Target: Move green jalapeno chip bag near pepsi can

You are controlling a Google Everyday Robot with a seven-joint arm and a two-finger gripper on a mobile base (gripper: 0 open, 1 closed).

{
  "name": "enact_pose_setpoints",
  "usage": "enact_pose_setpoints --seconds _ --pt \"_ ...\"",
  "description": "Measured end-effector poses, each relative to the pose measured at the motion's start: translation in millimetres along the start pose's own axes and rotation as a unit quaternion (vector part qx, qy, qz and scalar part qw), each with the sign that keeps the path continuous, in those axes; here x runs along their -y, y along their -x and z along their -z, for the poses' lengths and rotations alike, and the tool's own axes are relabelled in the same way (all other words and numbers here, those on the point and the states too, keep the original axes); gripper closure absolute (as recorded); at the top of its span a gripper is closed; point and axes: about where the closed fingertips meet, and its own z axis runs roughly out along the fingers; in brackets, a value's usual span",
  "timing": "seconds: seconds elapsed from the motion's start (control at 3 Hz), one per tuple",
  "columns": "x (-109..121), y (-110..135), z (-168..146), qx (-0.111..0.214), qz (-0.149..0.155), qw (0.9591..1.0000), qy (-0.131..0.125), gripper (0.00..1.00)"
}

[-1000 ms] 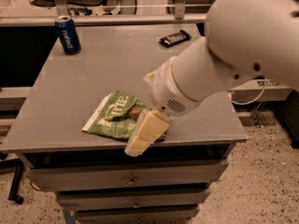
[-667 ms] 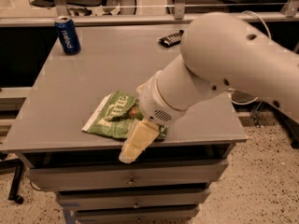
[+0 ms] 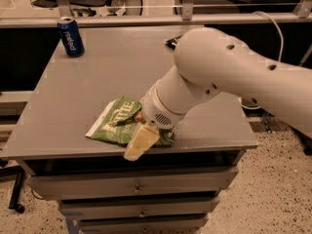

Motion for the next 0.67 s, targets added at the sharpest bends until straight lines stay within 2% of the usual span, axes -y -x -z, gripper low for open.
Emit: enact_pose_setpoints --seconds 0.67 --pt "36.9 3.5 5.7 0.006 -0.012 0.9999 0.005 0.66"
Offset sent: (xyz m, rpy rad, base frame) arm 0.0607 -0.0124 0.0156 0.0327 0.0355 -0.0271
